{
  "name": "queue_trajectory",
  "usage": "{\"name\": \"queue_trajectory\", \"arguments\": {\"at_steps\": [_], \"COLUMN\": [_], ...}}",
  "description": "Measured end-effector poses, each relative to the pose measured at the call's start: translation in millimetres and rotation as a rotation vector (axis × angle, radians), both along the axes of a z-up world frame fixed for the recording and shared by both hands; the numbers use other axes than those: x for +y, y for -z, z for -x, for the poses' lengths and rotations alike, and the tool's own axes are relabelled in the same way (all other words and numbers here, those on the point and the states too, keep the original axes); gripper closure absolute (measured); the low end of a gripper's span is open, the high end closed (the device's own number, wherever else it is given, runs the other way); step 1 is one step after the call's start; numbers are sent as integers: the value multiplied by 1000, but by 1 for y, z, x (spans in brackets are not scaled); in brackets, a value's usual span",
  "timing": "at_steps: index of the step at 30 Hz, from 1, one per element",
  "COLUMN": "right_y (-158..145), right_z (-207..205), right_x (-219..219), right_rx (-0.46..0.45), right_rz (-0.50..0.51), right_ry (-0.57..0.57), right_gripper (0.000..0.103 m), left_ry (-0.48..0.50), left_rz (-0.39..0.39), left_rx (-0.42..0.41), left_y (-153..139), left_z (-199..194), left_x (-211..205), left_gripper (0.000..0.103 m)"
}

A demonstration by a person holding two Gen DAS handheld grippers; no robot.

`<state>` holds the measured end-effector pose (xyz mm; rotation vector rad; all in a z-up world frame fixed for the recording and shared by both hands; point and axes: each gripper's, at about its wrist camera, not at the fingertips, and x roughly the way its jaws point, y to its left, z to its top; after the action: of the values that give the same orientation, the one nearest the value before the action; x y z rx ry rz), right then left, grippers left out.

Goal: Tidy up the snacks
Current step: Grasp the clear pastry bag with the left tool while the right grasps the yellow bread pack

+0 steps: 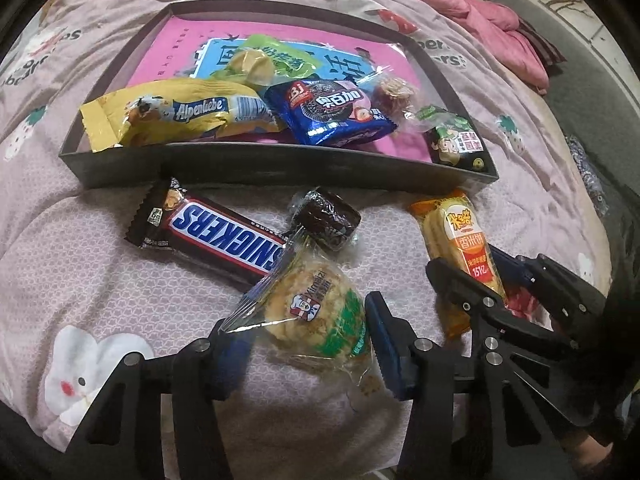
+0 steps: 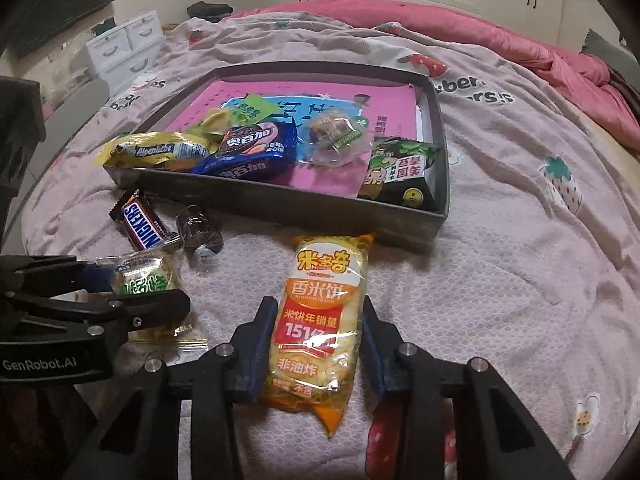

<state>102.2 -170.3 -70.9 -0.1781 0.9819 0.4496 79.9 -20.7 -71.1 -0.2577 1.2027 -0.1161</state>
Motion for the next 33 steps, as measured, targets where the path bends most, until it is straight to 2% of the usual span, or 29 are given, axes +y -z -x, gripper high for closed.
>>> {"name": "queue_trajectory", "arguments": {"at_steps": [9, 23, 33], "right_y": [-18, -29, -45], "right_z": [6, 14, 17], "right_x": [-16, -16, -18], "right_rx": [-5, -37, -78], "right_rz": [-101, -126, -176], "right_ry": [28, 21, 24], "right_gripper": [65, 65, 65], "left_ry": [6, 53, 60], "left_rz": [39, -26, -66], "left_rx": [-11, -86, -164], "left_y": [-7, -34, -61], "left_z": [6, 18, 24], "left_x": [6, 1, -1], "left_gripper": [53, 56, 62]}}
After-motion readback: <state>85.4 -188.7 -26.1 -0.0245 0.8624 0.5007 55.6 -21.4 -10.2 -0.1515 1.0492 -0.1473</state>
